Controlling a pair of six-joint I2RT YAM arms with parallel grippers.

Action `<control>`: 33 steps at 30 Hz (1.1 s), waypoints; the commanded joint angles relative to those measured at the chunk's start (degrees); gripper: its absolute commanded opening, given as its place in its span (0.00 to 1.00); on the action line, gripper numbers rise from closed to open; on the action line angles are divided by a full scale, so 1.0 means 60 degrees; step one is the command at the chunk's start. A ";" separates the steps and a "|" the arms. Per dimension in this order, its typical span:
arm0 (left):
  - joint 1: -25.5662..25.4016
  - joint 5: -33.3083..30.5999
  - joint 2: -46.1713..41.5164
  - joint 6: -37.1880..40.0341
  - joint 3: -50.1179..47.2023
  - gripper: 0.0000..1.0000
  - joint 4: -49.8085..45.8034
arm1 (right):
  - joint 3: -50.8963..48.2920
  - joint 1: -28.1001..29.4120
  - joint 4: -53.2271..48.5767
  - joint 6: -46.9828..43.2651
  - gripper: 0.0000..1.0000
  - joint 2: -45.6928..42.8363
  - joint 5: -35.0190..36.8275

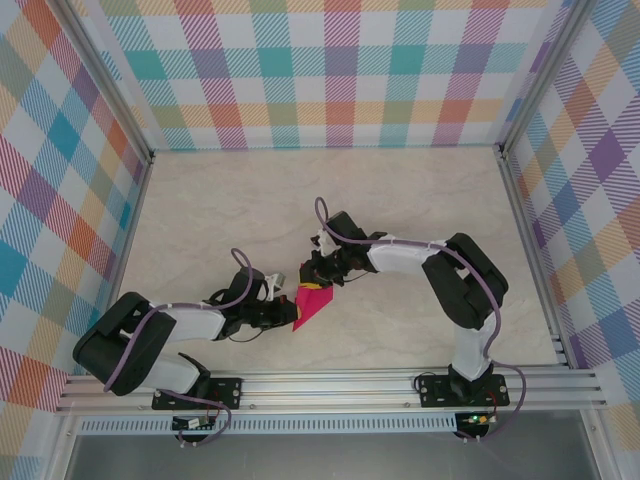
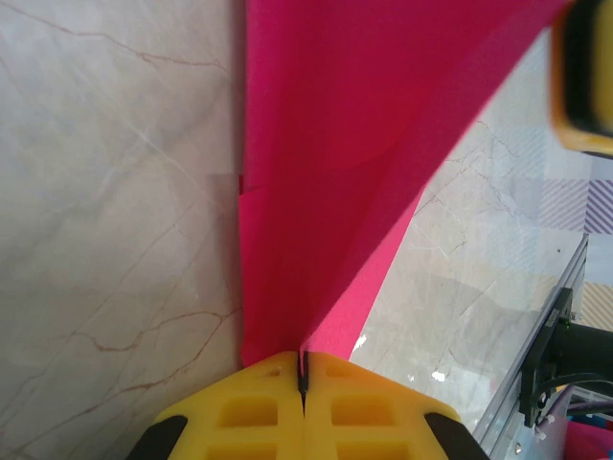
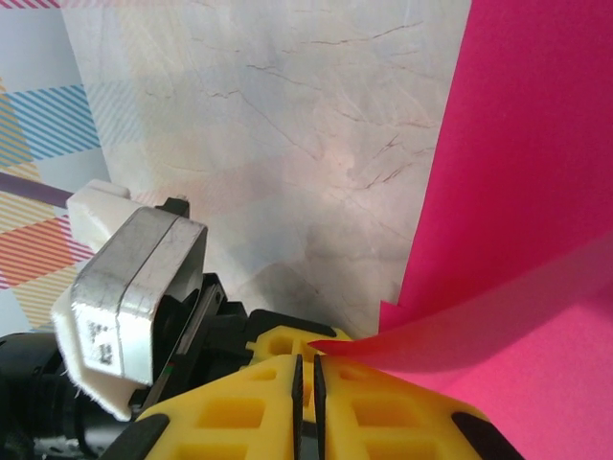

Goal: Fold a paper plane with a square sheet of paper (pick it up from the middle)
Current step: Fourth fold the wing at the center of the table.

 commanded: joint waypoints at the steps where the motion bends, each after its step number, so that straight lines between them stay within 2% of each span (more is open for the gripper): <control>1: 0.0107 0.0290 0.0291 0.0082 0.0203 0.02 -0.0063 | 0.0308 0.0040 -0.0320 0.0077 0.13 0.0322 0.0298; 9: 0.0376 0.0761 0.0795 0.0512 0.0618 0.02 -0.1019 | 0.0502 -0.0052 -0.1081 -0.0070 0.13 0.0783 0.1313; 17: 0.0596 0.1500 0.1697 0.0483 0.0791 0.02 -0.0483 | 0.0336 -0.0096 -0.1493 -0.0140 0.13 0.0453 0.1926; 27: 0.0835 0.1575 0.2035 0.0208 0.0899 0.01 -0.0584 | 0.0273 -0.0096 -0.0542 -0.0195 0.15 0.0262 0.0515; 33: 0.0849 0.1565 0.2205 0.0125 0.0915 0.02 -0.0555 | 0.0501 -0.0096 -0.0447 -0.0136 0.16 0.0713 0.0193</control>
